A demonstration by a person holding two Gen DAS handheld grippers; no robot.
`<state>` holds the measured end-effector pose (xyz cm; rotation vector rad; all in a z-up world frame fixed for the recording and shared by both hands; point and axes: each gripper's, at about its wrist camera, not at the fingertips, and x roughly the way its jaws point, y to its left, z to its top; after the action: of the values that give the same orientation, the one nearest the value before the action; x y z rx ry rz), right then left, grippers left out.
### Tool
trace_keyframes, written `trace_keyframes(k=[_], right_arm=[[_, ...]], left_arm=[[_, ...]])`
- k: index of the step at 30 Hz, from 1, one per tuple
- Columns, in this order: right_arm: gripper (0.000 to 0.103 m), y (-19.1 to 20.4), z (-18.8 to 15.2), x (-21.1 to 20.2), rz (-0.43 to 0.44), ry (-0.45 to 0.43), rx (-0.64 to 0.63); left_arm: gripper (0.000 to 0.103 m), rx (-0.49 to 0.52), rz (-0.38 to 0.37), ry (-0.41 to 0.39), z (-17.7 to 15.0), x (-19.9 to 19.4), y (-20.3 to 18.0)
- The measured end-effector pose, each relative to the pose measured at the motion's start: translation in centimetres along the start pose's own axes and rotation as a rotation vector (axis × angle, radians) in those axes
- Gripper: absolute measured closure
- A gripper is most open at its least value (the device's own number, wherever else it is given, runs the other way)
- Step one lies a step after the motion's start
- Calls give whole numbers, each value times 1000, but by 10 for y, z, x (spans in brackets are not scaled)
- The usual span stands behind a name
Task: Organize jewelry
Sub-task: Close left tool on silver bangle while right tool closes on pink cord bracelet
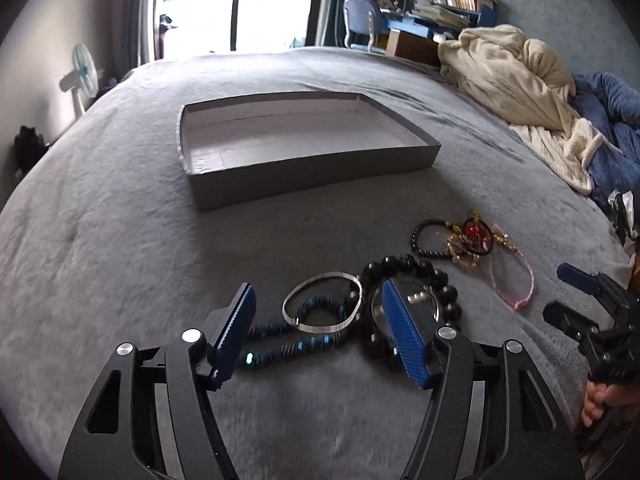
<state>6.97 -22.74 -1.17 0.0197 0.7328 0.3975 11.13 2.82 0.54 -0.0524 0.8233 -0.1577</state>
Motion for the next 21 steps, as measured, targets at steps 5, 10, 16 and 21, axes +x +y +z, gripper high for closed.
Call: trace_keyframes(k=[5,10,16,21], right_arm=[[20,-5,4,6,4,23,20],[32,-14,11,18,-14,63,42],[59,-21,16,36,-33,121,61],[91,-26,14,40,-26,130,78]], left_arm=[[39,4,-10,67,6,19,-1],[39,-2,-11,88,1,27,1],[51,-21,-46,84,0,26,7],[55,-26,-78,50,-3,18,9]])
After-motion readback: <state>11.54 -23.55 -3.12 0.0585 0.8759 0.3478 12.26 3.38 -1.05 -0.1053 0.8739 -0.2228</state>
